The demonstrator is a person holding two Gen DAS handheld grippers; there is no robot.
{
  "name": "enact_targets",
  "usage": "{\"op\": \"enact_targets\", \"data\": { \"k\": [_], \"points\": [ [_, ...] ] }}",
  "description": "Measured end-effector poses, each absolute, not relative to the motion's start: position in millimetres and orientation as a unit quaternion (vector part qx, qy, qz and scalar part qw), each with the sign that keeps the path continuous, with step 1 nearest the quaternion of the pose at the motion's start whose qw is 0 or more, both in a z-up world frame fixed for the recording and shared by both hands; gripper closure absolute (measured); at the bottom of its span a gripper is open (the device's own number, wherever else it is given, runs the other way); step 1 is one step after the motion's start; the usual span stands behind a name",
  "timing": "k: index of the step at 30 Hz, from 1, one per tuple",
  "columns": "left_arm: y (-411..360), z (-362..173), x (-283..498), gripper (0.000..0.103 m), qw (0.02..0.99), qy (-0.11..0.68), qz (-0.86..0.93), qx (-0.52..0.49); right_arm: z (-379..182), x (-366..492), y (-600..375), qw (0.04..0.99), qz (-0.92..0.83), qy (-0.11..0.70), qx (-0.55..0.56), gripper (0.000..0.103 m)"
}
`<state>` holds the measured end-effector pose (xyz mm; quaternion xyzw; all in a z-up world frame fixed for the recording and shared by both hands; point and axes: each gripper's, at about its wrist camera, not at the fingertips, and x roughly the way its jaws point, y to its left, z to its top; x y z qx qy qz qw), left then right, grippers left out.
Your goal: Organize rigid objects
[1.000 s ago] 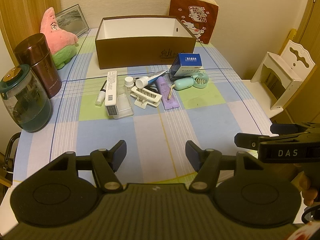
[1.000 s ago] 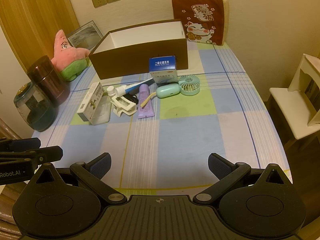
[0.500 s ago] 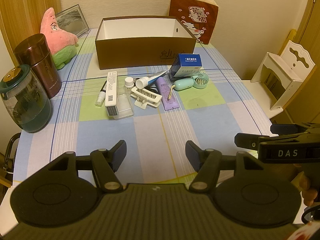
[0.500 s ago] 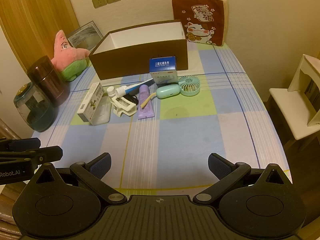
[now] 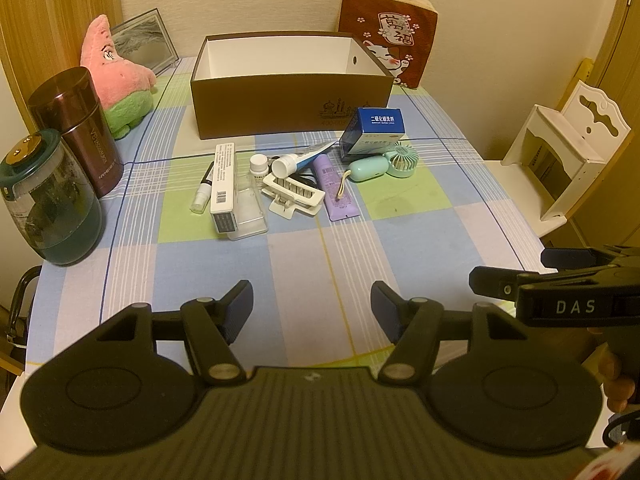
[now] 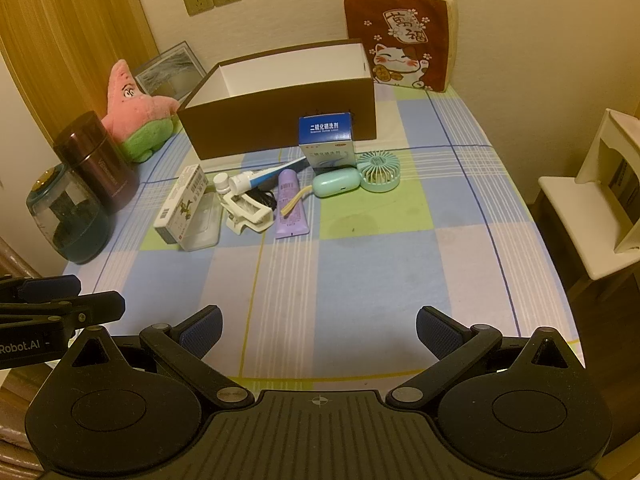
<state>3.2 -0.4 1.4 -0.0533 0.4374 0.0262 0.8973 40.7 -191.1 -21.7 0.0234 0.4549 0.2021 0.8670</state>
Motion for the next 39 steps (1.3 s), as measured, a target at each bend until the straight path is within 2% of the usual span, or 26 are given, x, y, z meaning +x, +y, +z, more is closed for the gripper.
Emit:
{"op": "enact_targets", "data": {
  "k": [29, 39],
  "points": [
    [0, -2, 9, 0.040, 0.896, 0.440, 0.029, -0.055, -25, 48, -188, 0.866, 0.203, 0.456, 0.024, 0.000],
    [30, -5, 41, 0.040, 0.896, 0.439, 0.030, -0.057, -27, 75, -173, 0.865, 0.204, 0.457, 0.031, 0.000]
  ]
}}
